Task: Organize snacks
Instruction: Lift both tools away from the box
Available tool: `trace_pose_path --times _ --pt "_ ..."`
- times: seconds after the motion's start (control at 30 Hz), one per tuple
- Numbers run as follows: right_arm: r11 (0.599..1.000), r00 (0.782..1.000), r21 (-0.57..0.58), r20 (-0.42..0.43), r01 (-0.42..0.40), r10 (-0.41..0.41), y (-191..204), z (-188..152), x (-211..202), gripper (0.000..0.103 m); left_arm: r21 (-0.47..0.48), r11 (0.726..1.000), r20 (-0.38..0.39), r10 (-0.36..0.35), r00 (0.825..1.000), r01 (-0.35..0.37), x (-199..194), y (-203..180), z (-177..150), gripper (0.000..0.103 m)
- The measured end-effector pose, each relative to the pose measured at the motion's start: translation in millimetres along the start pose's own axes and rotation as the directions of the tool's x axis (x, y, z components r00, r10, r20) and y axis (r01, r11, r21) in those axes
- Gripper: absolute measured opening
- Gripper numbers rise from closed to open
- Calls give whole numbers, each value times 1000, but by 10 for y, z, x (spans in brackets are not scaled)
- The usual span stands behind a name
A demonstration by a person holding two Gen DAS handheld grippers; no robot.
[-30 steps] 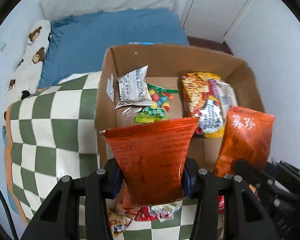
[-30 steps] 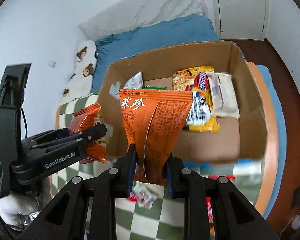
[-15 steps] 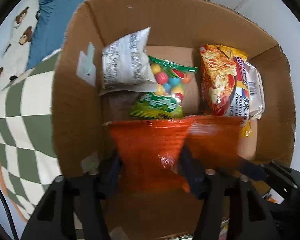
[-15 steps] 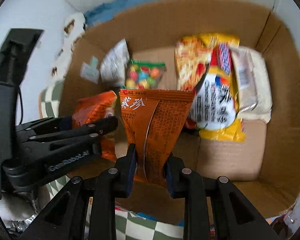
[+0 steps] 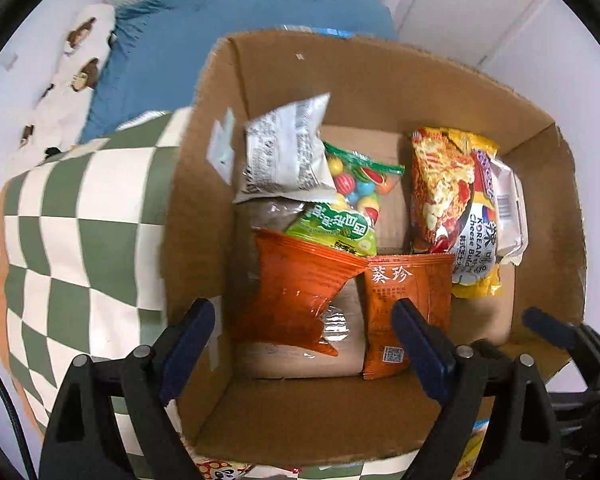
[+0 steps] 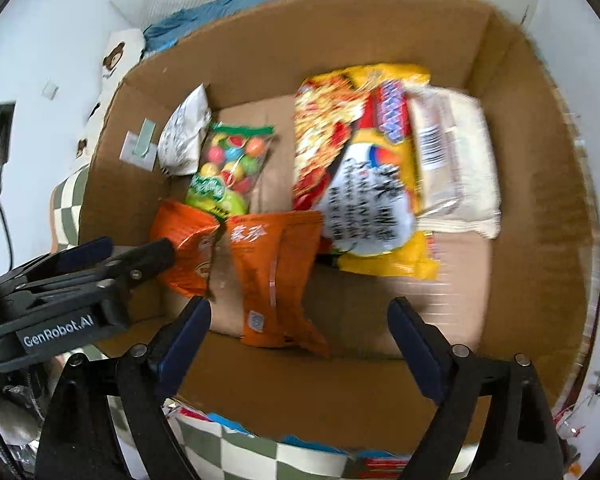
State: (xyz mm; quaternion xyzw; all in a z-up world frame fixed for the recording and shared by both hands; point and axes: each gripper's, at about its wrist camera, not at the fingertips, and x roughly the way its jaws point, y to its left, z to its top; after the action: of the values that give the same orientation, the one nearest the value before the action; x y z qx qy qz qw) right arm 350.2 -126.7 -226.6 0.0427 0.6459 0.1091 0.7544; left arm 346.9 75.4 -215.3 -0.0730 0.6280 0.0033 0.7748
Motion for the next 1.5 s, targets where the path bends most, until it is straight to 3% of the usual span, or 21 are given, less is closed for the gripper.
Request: trace_pose_path --times 0.17,0.53,0.83,1.1,1.23,1.27,1.33,1.5 --pt "998 994 5 91 55 -55 -93 -99 -314 92 -15 1000 96 9 995 -8 -335 -34 -195 91" --pt "995 962 -17 257 103 -95 0 -485 -1017 92 24 998 303 40 952 -50 -1132 -290 -552 91" --pt "993 928 -33 360 111 -92 132 -840 -1555 92 43 998 399 22 917 -42 -1621 -416 -870 90" --pt "999 914 -21 403 50 -37 133 -1134 -1883 92 40 999 438 7 899 -27 -1905 -418 -1133 90" --pt "1000 926 12 376 20 -23 -13 -1365 -1845 95 26 1000 428 5 904 -18 -1870 -352 -1365 91" --pt "1000 932 25 363 17 -25 -74 -1439 -1796 95 24 1000 416 -1 909 -9 -1825 -324 -1428 96" --pt "998 945 67 326 12 -34 -250 -1614 -1651 95 13 1000 371 -4 929 -1 -1652 -255 -1575 102" --pt "985 980 168 185 45 -76 -799 -2047 -1121 95 -13 999 236 43 971 -41 -1060 -109 -1894 102"
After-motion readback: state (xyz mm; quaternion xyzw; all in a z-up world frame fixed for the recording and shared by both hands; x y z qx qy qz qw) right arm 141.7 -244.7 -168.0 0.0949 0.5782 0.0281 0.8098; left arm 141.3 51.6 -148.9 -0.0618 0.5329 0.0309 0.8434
